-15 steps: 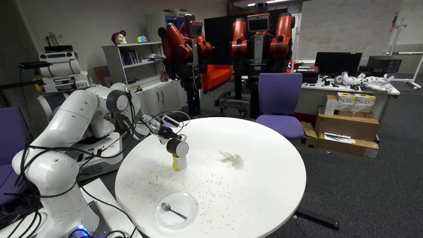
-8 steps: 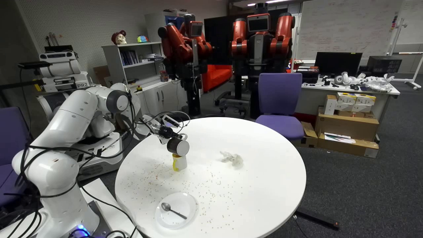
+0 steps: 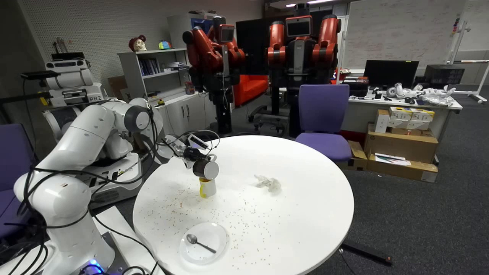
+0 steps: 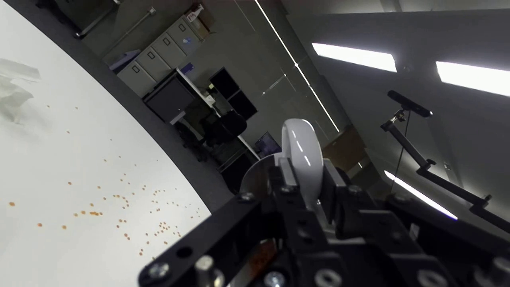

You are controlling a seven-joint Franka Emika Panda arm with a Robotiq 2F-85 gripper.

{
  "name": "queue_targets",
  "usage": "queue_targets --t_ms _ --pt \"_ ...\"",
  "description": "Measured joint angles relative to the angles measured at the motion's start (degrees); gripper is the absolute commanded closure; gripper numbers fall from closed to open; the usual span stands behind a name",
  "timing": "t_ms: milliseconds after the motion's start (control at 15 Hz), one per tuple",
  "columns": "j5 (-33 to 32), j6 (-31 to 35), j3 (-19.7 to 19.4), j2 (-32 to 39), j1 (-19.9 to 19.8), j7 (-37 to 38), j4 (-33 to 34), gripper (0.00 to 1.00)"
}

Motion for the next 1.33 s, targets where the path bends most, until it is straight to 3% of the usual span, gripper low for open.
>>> queue_targets --t_ms 1333 --pt "-2.2 -0.4 0.0 0.1 0.2 -3.5 0.0 0.95"
